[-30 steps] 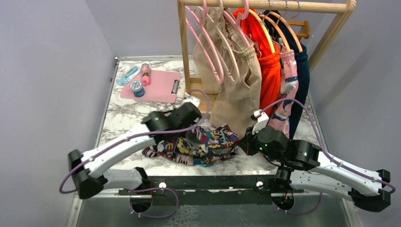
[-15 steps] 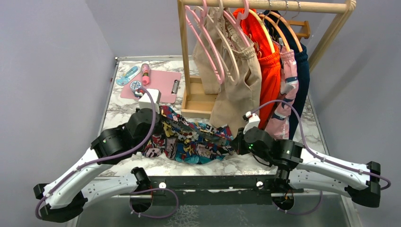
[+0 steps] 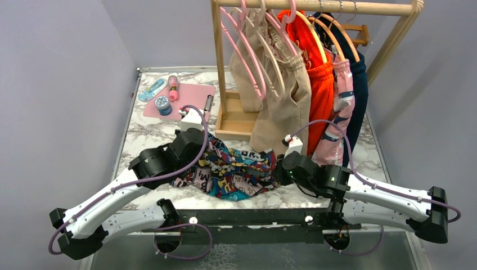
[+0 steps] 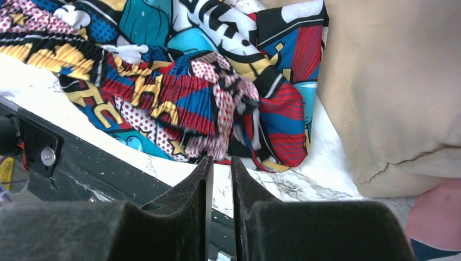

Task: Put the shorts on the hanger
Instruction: Adjust the shorts at the center of the board.

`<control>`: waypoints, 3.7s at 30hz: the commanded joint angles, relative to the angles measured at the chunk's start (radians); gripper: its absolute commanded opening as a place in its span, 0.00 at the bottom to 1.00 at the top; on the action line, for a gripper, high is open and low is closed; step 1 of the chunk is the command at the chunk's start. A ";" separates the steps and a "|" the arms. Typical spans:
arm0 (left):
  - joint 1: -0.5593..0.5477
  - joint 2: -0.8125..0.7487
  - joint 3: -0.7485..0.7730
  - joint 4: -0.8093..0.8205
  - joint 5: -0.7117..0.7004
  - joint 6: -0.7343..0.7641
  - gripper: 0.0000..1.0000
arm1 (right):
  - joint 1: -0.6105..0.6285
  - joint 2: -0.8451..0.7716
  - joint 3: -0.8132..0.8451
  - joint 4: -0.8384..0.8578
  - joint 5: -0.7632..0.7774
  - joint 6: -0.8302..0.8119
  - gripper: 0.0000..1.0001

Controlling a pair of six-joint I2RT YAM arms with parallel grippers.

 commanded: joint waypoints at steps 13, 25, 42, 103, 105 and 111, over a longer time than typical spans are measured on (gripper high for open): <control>0.003 0.018 0.014 0.052 0.030 0.004 0.00 | -0.005 0.075 0.014 0.179 -0.083 -0.203 0.47; 0.003 0.028 0.022 0.055 0.034 0.015 0.00 | -0.005 0.279 0.063 0.171 0.042 -0.227 0.51; 0.003 0.002 0.032 0.054 0.062 0.017 0.00 | -0.006 0.461 0.107 0.278 0.112 -0.261 0.33; -0.029 0.138 1.008 0.392 0.257 0.577 0.00 | -0.006 0.280 1.428 -0.008 -0.062 -0.896 0.01; -0.029 0.218 1.171 0.375 0.299 0.605 0.00 | -0.007 0.325 1.549 0.019 -0.116 -0.911 0.01; -0.030 0.076 0.878 0.484 0.265 0.576 0.00 | -0.006 0.137 1.157 0.252 -0.073 -0.880 0.01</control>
